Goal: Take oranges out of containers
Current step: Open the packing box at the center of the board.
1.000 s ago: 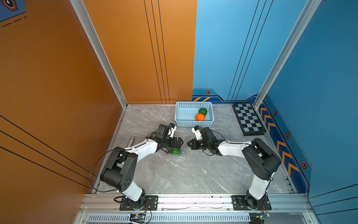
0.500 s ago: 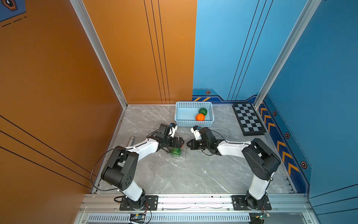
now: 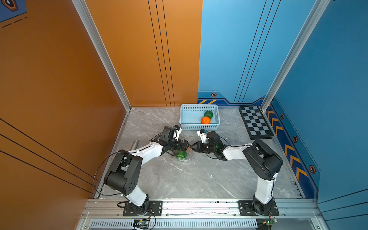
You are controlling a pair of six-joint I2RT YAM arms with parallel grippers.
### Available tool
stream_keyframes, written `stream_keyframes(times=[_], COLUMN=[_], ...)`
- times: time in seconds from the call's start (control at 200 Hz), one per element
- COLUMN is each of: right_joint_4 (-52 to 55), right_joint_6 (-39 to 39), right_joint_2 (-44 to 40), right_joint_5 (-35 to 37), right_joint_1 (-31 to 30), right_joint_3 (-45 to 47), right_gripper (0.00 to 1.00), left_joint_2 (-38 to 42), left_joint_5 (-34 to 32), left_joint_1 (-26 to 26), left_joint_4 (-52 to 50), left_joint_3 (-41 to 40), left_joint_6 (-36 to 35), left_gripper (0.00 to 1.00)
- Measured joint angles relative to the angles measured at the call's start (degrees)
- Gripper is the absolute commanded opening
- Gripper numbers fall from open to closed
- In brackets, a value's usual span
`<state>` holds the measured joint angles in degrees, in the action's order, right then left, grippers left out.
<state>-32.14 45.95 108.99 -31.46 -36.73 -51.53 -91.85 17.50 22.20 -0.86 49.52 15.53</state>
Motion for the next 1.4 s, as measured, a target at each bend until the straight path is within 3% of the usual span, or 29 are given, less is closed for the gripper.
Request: stream_keyframes(times=[0.26, 1.396], right_joint_4=[-1.6, -7.6], right_joint_6=[1.0, 5.0], right_joint_2=[0.0, 0.8], right_joint_5=[-0.7, -3.5], right_joint_1=[0.1, 1.2], right_joint_3=[0.5, 1.7], right_gripper=[0.21, 0.41], left_joint_2=[0.0, 1.7], left_joint_5=[0.5, 2.3], left_joint_1=[-0.1, -2.0], left_joint_4=[0.5, 6.6], left_joint_3=[-0.1, -3.4], left_joint_6=[0.5, 3.7], left_gripper=[0.98, 0.99])
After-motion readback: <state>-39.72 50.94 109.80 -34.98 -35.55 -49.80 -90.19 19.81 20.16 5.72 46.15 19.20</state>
